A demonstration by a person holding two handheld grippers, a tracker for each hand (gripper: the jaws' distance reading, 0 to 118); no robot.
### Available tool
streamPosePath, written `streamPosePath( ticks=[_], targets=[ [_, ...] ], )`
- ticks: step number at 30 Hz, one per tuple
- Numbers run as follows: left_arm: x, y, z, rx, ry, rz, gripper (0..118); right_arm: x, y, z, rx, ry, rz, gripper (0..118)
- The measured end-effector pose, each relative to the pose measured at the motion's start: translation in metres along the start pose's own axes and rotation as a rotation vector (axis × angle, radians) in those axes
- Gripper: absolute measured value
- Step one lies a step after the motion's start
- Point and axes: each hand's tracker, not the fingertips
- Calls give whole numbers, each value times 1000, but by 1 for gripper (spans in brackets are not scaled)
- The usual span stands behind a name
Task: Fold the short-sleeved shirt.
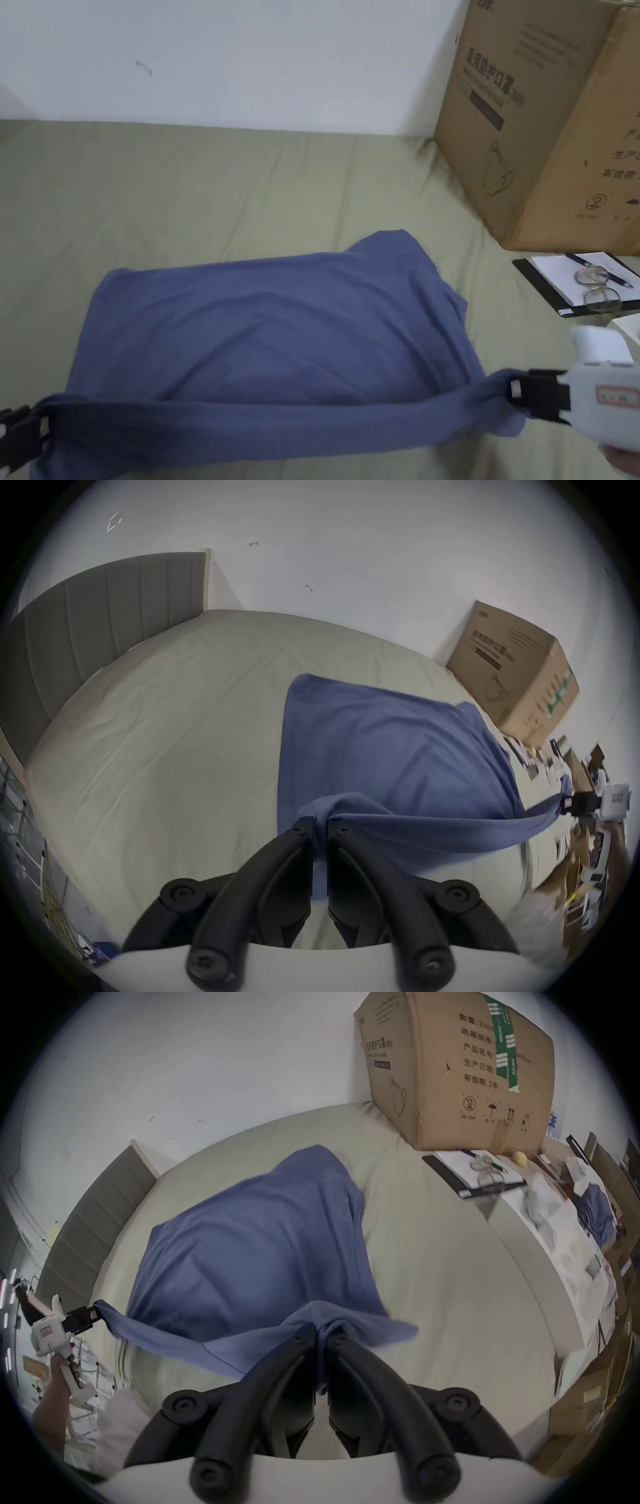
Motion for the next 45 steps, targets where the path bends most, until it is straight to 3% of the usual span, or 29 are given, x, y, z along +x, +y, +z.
streamPosePath(
  ticks=[8,9,10,11,12,13,14,20,22,24,25,26,27,28,29,30,32,33,38,39,40,41,42,45],
  targets=[
    [-9,47,-102,-78,79,112,7,-9,84,-124,-59,-56,-49,9],
    [-11,47,-109,-90,85,124,16,-8,87,-140,-77,-68,-39,21],
    [-13,46,-114,-88,90,137,36,-8,86,-150,-62,-92,-37,41],
    [-14,43,-116,-80,103,139,75,-8,84,-153,-21,-126,-33,84],
    [-15,42,-115,-77,110,138,101,-10,82,-156,4,-146,-36,110],
    [-17,41,-112,-65,107,138,115,-8,78,-154,28,-148,-55,118],
    [-17,39,-106,-34,89,135,118,-8,73,-145,79,-142,-75,111],
    [-9,23,-44,85,40,99,117,-19,32,-68,310,-15,-131,111],
    [-3,8,-11,155,-32,108,103,-35,9,-28,375,72,-128,109],
    [4,-8,23,269,-48,106,98,-49,-15,7,447,149,-109,108],
    [9,-17,39,301,-54,93,85,-57,-27,23,482,179,-87,105],
    [14,-24,52,317,-43,76,49,-64,-37,35,511,186,-61,90],
    [19,-30,64,337,-21,54,21,-72,-46,46,538,161,-29,63],
    [24,-38,76,361,6,30,2,-80,-53,55,555,112,5,29],
    [26,-44,85,383,14,14,0,-87,-57,60,560,79,27,0],
    [27,-48,93,389,-8,10,0,-94,-60,65,567,88,20,0],
    [29,-41,105,394,-38,1,0,-99,-60,69,537,174,19,0],
    [30,-32,106,366,-44,-12,0,-103,-59,70,530,170,22,0],
    [-2,23,28,-152,9,49,2,-98,-63,72,487,187,70,0],
    [-9,29,6,-186,6,53,14,-98,-63,72,475,188,72,0],
    [-15,28,-11,-185,19,32,41,-99,-62,71,462,193,72,0],
    [-17,28,-25,-206,53,19,90,-98,-62,71,450,202,70,0],
    [-19,28,-43,-253,105,3,116,-96,-63,67,433,216,66,0],
    [-21,19,-76,-293,176,-12,113,-94,-66,64,402,215,62,0]
  ],
)
